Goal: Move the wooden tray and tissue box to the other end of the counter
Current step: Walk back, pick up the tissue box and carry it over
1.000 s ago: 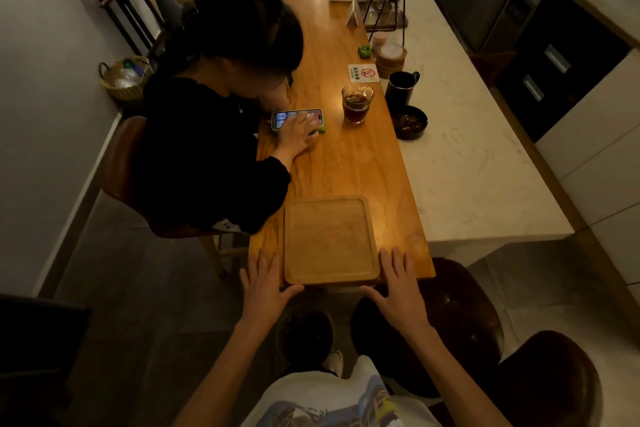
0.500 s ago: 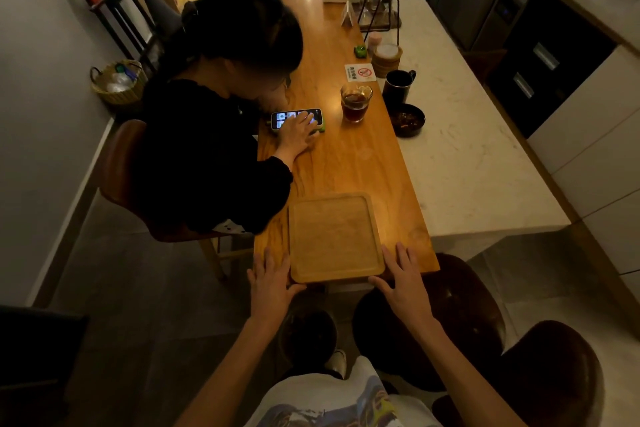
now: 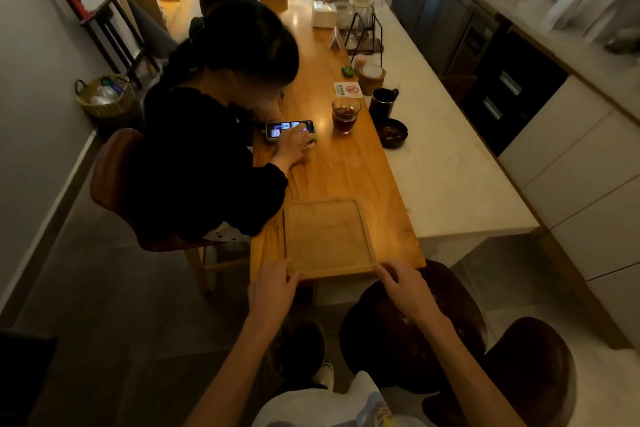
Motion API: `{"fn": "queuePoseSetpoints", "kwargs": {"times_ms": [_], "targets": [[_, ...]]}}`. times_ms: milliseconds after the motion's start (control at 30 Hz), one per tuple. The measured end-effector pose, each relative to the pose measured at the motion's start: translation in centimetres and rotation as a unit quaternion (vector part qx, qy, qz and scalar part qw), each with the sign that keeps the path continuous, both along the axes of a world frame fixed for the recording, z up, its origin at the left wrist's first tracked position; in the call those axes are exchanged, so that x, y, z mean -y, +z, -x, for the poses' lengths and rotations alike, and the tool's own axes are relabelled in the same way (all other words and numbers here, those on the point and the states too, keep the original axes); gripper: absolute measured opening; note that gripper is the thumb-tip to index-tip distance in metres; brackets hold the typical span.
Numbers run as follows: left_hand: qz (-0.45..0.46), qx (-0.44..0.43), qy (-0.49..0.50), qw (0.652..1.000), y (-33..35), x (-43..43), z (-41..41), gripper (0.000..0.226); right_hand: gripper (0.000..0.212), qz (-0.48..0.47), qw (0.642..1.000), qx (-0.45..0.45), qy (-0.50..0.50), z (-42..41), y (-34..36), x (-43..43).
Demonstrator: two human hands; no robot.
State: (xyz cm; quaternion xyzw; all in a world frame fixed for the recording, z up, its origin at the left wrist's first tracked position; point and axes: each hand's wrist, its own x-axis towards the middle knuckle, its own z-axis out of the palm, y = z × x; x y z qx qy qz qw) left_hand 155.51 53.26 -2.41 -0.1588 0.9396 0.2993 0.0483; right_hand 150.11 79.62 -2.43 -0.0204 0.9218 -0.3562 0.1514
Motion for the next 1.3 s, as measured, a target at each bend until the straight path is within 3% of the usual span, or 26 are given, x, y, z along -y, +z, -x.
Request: {"fn": "queuePoseSetpoints", "kwargs": {"times_ms": [100,267,500,667,767,867,1133,1300], "targets": [[0.005,-0.045,0.032,0.998,1.2,0.6,-1.4,0.024,0.033,0.024,1.000,0.003,-0.007,-0.9,1.5,0.7],[0.048,-0.070,0.074,0.994,2.5,5.2,-6.9,0.034,0.040,0.012,0.994,-0.007,0.105,-1.5,3.3,7.1],[0.116,-0.044,0.182,0.975,7.0,16.5,-16.6,0.033,0.042,0.007,0.951,-0.069,0.302,-7.4,8.1,24.5],[0.193,-0.074,0.211,0.955,13.3,29.0,-18.2,0.028,0.034,0.009,0.919,-0.162,0.359,-8.0,13.9,38.5],[0.231,-0.081,0.222,0.944,16.4,37.3,-18.7,0.029,0.028,-0.025,0.879,-0.221,0.421,-6.9,17.5,48.8],[0.254,-0.062,0.231,0.937,17.9,46.2,-19.1,0.033,0.039,-0.027,0.851,-0.245,0.463,-5.6,19.2,59.0],[0.285,-0.053,0.193,0.937,19.5,65.5,-16.6,0.040,0.068,-0.024,0.884,-0.259,0.389,-1.2,18.3,76.0],[0.270,-0.036,0.145,0.951,18.0,74.4,-8.4,0.041,0.063,-0.069,0.904,-0.241,0.348,5.2,16.0,81.4]]}}
